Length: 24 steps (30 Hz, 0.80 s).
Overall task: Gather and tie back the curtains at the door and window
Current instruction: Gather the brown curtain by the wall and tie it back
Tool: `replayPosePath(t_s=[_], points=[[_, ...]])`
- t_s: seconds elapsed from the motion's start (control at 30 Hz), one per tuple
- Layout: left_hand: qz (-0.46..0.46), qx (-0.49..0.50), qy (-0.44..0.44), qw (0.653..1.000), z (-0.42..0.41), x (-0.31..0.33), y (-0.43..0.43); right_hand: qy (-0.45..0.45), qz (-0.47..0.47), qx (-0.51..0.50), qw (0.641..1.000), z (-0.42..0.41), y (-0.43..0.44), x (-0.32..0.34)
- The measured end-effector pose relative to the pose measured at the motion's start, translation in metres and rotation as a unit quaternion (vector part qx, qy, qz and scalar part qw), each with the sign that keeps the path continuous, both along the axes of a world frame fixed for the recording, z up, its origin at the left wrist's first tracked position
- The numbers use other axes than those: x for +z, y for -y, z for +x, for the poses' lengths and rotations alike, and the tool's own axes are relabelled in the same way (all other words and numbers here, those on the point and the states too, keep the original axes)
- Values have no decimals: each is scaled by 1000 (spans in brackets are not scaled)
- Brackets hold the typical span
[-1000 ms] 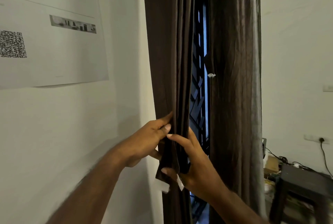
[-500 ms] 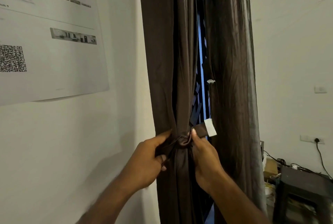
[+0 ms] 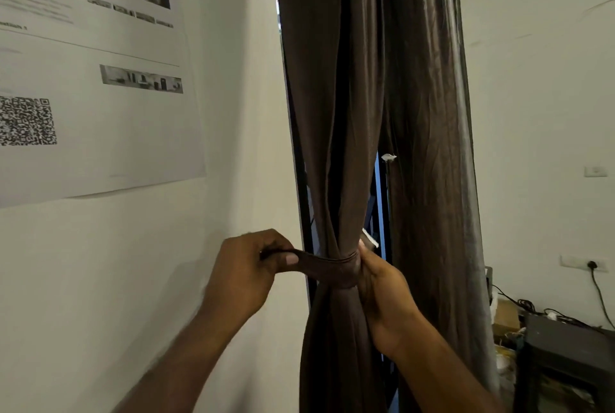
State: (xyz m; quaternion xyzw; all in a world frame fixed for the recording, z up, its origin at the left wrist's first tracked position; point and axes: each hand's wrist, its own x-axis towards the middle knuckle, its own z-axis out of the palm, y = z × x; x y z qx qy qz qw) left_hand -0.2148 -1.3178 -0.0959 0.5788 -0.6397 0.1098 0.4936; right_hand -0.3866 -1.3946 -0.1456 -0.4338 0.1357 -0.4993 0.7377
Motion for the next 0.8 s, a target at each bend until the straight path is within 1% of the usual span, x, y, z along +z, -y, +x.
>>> replayPosePath(t_s=[0.07,0.1,0.13,0.17,0.2,0.23,0.27,0.33,0.37,0.4,0.43,0.47,0.5,0.53,0.57,0.6,0.63,0.67,0.7,0.77,0.8], points=[[-59,96,88,990,-8,0,11,-6,15,14,1000,3,-3,-4],[-83,142,110,980,-13,-1,16,-8,24,19,1000,5,-5,-6],[-98,165,122,974,-17,-2,21,-9,31,22,999,7,-6,-7],[-86,142,116,979,-22,-3,26,-5,34,25,999,8,-7,-8],[-60,91,84,990,-27,-3,29,4,33,24,999,8,-8,-9],[-18,35,28,999,-31,-3,31,17,29,20,999,7,-8,-10],[30,-11,-34,999,-36,-3,31,28,25,13,999,5,-8,-10],[95,-94,-147,980,-42,-4,25,42,19,14,999,2,-9,-12],[104,-145,-204,963,-42,-7,23,51,20,21,998,0,-9,-13],[110,-204,-267,936,-39,-10,22,58,22,25,998,-1,-8,-13],[119,-276,-335,893,-36,-12,20,66,20,28,997,-2,-8,-14],[140,-346,-387,843,-34,-12,16,74,15,30,997,-3,-8,-13],[164,-391,-407,809,-32,-12,12,82,7,31,996,-3,-8,-13],[190,-404,-391,805,-32,-13,10,88,4,30,996,-4,-8,-13],[213,-392,-359,820,-35,-13,10,94,2,29,995,-3,-8,-14],[224,-357,-324,847,-39,-14,12,98,2,30,995,-2,-9,-15],[216,-316,-305,872,-45,-13,14,102,0,35,994,0,-10,-16],[194,-282,-307,888,-51,-12,16,103,-4,39,994,2,-12,-16],[166,-255,-333,892,-56,-11,17,100,-10,42,994,4,-13,-17],[105,-217,-393,888,-55,-12,23,72,-18,37,997,4,-14,-20],[82,-198,-404,889,-53,-13,25,42,-18,24,999,3,-14,-19]])
